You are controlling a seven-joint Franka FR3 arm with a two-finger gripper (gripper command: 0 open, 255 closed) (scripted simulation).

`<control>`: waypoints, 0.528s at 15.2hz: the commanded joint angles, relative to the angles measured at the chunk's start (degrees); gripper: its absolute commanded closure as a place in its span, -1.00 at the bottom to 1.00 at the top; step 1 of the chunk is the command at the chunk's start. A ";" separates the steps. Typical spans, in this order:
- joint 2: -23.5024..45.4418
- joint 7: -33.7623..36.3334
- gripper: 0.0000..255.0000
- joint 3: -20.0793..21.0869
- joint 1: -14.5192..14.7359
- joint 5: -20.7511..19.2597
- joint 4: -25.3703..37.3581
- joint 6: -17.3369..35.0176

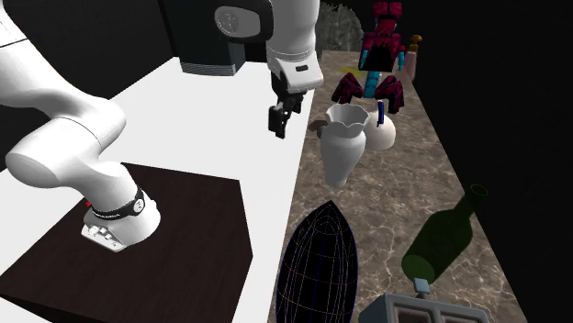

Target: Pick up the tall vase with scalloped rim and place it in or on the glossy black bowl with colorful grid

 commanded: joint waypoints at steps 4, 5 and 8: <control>9.87 3.32 -1.00 1.78 0.99 0.95 7.25 4.67; 11.89 3.99 -1.00 2.06 1.19 0.98 8.93 5.41; 18.01 6.03 -1.00 2.75 1.89 0.87 14.43 7.26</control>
